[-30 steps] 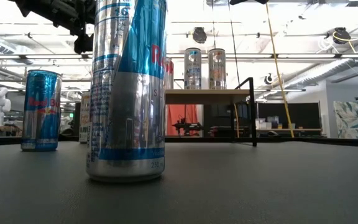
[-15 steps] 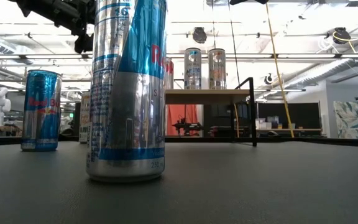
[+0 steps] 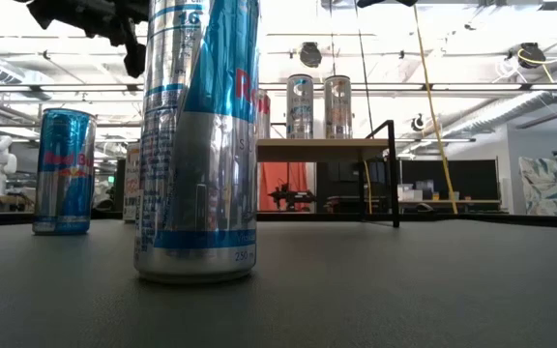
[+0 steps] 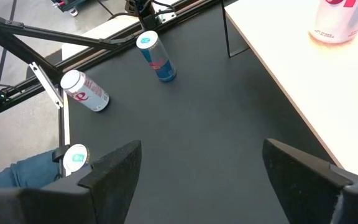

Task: Place canned beverage on shelf
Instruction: Put the left blue soda can on the shelf

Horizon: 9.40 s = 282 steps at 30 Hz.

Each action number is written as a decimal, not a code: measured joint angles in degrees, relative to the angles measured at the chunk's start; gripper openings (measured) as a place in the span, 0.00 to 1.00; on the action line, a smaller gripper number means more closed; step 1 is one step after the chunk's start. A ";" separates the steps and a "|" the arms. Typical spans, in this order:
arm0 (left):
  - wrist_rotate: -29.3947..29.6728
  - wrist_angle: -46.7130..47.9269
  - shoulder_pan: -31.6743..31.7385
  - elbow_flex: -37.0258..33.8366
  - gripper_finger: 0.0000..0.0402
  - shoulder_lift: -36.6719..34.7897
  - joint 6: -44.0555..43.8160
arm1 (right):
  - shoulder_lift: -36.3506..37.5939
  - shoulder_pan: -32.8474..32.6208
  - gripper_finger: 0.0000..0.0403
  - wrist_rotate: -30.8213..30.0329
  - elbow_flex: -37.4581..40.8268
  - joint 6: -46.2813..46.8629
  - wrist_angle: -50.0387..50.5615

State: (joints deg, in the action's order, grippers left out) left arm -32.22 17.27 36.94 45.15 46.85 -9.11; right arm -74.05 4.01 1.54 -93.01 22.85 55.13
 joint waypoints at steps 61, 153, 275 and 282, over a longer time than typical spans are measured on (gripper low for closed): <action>33.86 34.64 -39.79 -0.06 0.94 0.98 -14.88 | -0.01 0.02 0.78 0.00 0.00 -2.60 6.05; 42.18 56.55 -31.66 37.42 0.57 29.64 10.71 | -0.01 0.02 0.78 -0.46 0.00 -4.52 7.04; 27.42 60.35 6.08 66.51 0.61 53.62 53.64 | -5.24 0.00 0.78 -4.46 -0.02 -6.43 6.40; 25.78 60.26 5.35 66.51 0.61 53.62 59.40 | -5.24 0.00 0.78 -4.46 -0.02 -6.43 6.42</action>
State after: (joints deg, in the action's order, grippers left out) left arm -6.44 77.53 42.29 111.66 100.47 50.30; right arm -79.29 4.01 -2.92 -93.03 16.43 61.56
